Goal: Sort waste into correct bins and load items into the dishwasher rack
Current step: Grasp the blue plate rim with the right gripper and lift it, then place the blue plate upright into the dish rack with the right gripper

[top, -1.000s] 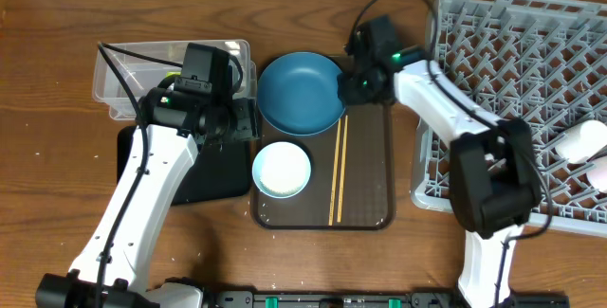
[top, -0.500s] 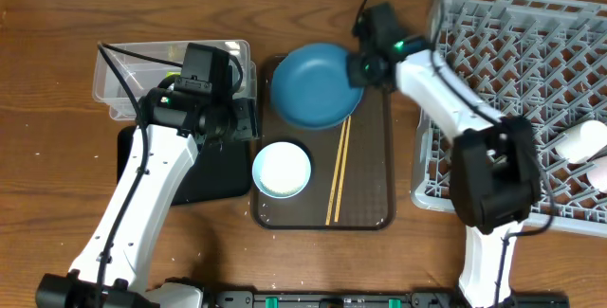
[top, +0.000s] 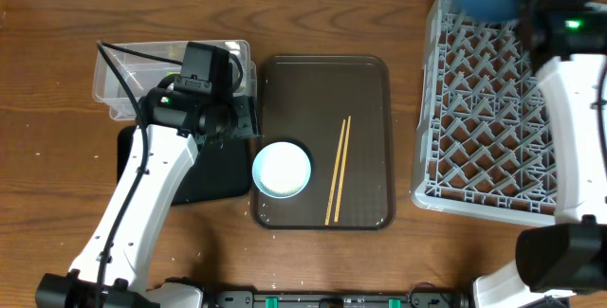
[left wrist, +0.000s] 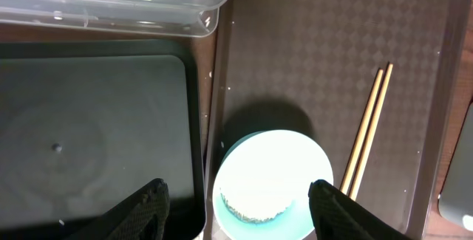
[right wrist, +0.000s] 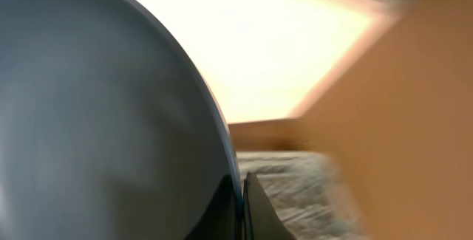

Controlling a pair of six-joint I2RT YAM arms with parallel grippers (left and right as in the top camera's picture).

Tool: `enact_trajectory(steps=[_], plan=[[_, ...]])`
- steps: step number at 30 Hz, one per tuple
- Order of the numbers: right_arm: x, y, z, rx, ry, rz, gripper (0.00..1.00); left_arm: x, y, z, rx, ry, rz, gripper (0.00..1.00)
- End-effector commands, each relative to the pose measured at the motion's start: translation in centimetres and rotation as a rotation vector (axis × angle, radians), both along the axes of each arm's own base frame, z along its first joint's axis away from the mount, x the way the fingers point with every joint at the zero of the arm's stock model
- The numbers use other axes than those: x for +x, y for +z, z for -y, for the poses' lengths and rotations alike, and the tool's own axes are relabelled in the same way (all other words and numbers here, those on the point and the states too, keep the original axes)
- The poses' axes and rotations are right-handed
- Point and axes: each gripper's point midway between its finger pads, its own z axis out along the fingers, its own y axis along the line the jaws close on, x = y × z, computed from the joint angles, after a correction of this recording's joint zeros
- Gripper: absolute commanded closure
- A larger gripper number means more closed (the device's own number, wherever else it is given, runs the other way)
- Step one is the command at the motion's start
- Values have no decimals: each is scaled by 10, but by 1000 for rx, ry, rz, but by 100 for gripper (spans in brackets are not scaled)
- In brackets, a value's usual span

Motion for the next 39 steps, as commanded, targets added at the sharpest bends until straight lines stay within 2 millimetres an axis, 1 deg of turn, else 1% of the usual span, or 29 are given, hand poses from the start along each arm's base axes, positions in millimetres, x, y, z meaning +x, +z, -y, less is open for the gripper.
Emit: enact_trajectory(steps=[1,5,7,9,12,15,20,23,27,33,35,39], plan=[[-29,6,73,-198,-258,-108,99,0,-4,-3,15,3,-7,36],[-41,6,124,-225,-362,-107,99,0,-4,-3,15,3,-8,36],[-51,6,150,-246,-445,-111,99,0,-4,-3,15,3,-8,36],[-59,5,172,-273,-517,-118,99,0,-4,-3,15,3,-8,36],[-64,0,198,-310,-570,-145,99,0,-4,-3,15,3,-8,36],[-67,-12,220,-325,-599,-180,99,0,-4,-3,15,3,-7,36],[-69,-48,250,-347,-622,-305,99,0,-4,-3,13,7,-7,36],[-69,-66,263,-355,-634,-350,99,0,-4,-3,12,10,-7,36],[-64,-78,271,-399,-627,-412,99,0,-4,-3,12,10,-7,36],[-55,-97,271,-407,-593,-467,99,2,-3,-3,10,10,2,36],[-51,-108,269,-410,-573,-507,99,3,-2,-3,10,10,5,36],[-39,-135,256,-396,-468,-598,99,3,-2,-3,9,10,7,36]])
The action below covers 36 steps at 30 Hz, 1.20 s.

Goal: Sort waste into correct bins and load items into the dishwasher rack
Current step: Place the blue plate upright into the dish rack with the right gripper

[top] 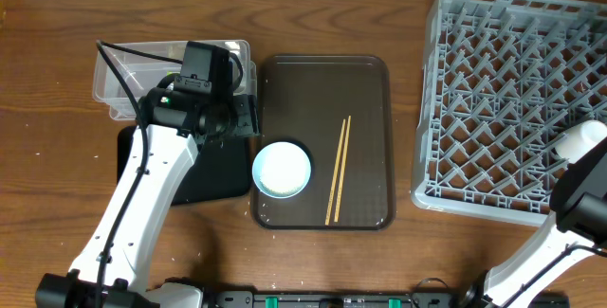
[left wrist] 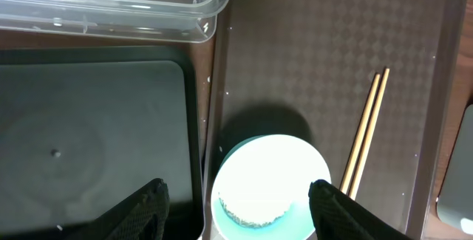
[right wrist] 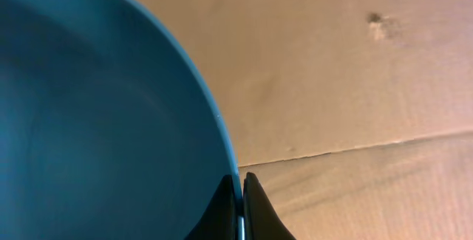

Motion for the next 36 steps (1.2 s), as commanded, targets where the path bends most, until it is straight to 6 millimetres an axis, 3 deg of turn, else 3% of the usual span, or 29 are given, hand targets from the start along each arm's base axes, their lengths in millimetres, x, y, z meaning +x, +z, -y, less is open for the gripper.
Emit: enact_trajectory(steps=[1,10,18,22,25,28,31,36], plan=[[18,-28,-14,45,72,-80,99,0,-4,-3,12,10,-7,36],[35,-48,-50,109,141,-131,97,0,-4,-3,12,10,-7,36],[16,-80,-71,233,79,-154,75,0,-4,-3,12,10,-8,36],[12,-69,-74,257,47,-55,69,0,-4,-3,13,9,-8,36],[16,-43,-85,296,98,58,54,0,-4,-3,13,9,-8,36],[22,-16,-109,362,213,129,35,0,-3,-3,12,9,-7,35],[31,6,-154,486,400,177,21,0,-3,-3,12,9,-7,35],[38,15,-238,768,663,223,20,0,-4,-3,13,9,-7,35]])
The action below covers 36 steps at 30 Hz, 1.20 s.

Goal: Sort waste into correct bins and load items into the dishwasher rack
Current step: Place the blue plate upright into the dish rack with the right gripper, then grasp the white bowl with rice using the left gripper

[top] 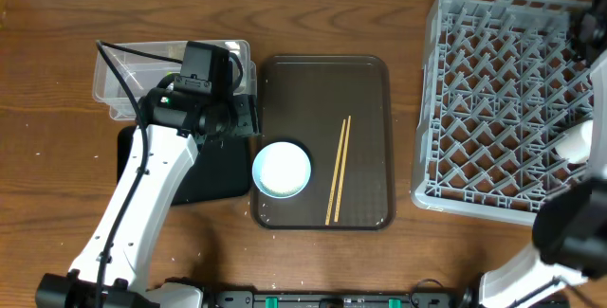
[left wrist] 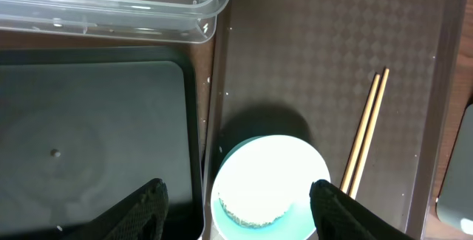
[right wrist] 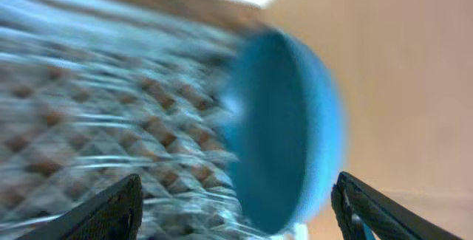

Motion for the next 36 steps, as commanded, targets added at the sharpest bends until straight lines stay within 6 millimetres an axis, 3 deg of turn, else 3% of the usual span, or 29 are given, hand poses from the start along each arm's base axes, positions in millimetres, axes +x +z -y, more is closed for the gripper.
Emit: enact_trajectory(steps=[1,8,16,21,23,26,36], plan=[[13,10,-74,280,203,103,21,0,-4,-3,13,9,-7,35],[-8,-25,-177,591,337,-66,26,0,-4,-3,13,9,-8,35],[-41,-60,-279,721,469,-261,25,-3,-5,-4,15,9,-20,35],[-57,-89,-320,743,508,-339,24,-9,-8,4,12,-16,-39,35],[-61,-99,-328,734,511,-356,24,-14,-12,12,13,-38,-50,35],[-62,-108,-322,704,442,-358,23,-22,-19,28,8,-57,-77,35],[-61,-108,-317,690,427,-353,21,-43,-68,89,26,-140,-205,35]])
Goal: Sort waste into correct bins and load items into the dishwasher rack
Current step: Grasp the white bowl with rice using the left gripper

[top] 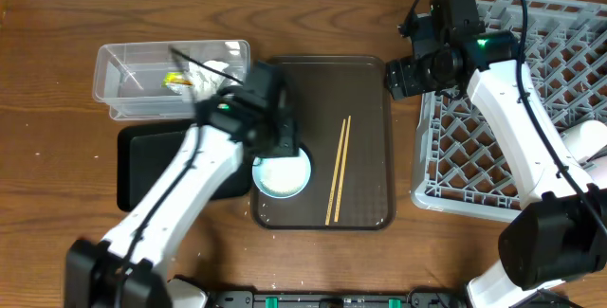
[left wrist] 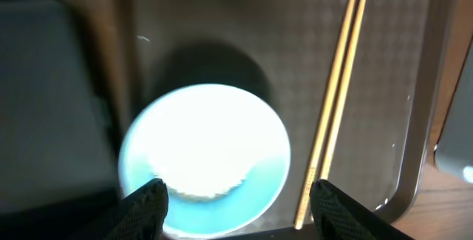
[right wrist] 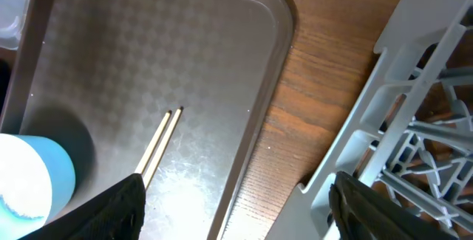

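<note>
A light blue bowl (top: 282, 171) with white food in it stands on the near left of the brown tray (top: 365, 81). Two wooden chopsticks (top: 338, 171) lie to its right. My left gripper (left wrist: 240, 210) hangs open directly over the bowl (left wrist: 203, 151), one finger on each side, with the chopsticks (left wrist: 336, 107) just inside its right finger. My right gripper (right wrist: 240, 210) is open and empty above the tray's far right edge, between the chopsticks (right wrist: 159, 148) and the grey dishwasher rack (right wrist: 414, 122). Overhead, the left gripper (top: 277, 135) is blurred.
The grey rack (top: 512, 109) fills the right side of the table. A clear plastic bin (top: 142, 81) with some scraps stands at the far left, and a black tray-like bin (top: 152, 171) lies in front of it, partly under my left arm.
My left gripper was beside the clear bin and is now over the light blue bowl. My right gripper was at the rack's far right with a blue bowl before it and is now over the tray's far right edge.
My right gripper first held a dark blue bowl over the rack's far side, then held it outside the overhead view. Then it was open with that bowl standing in the rack. Meanwhile the left gripper stayed open by the clear bin. Now both are over the tray.
</note>
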Controlling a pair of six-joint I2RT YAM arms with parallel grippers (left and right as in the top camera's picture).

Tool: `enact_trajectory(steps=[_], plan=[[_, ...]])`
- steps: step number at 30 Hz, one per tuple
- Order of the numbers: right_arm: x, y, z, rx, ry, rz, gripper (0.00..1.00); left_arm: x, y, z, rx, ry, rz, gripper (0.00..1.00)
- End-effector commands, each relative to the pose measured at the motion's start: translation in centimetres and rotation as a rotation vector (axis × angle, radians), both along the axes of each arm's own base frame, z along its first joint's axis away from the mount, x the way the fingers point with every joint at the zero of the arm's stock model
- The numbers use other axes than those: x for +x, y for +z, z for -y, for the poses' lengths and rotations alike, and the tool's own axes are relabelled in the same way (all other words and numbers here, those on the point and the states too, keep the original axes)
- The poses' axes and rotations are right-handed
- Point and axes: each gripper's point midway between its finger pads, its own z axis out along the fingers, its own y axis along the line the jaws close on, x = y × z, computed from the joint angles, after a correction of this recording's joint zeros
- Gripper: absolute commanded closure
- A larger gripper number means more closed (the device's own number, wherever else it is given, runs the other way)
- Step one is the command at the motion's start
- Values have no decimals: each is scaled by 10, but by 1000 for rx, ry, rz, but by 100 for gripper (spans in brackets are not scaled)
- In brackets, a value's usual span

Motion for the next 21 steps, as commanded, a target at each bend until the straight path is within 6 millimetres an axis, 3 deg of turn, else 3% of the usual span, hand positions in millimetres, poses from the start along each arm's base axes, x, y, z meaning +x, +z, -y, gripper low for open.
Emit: enact_trajectory(steps=[1,7,11,16,18,21], plan=[[1,-3,4,-9,-27,-8,21,-10,-29,16,32,-4,-76,35],[0,-4,4,-9,-26,-10,20,-15,-72,41,72,-73,-135,36],[1,-4,6,-10,-31,-11,20,-16,-93,44,94,-83,-168,55],[1,-4,6,-10,-31,-12,20,-14,-101,41,121,-79,-167,73],[1,-4,6,-10,-31,-12,21,-11,-102,38,140,-75,-155,90],[1,-4,6,-10,-31,-12,21,-10,-98,35,144,-72,-149,94]])
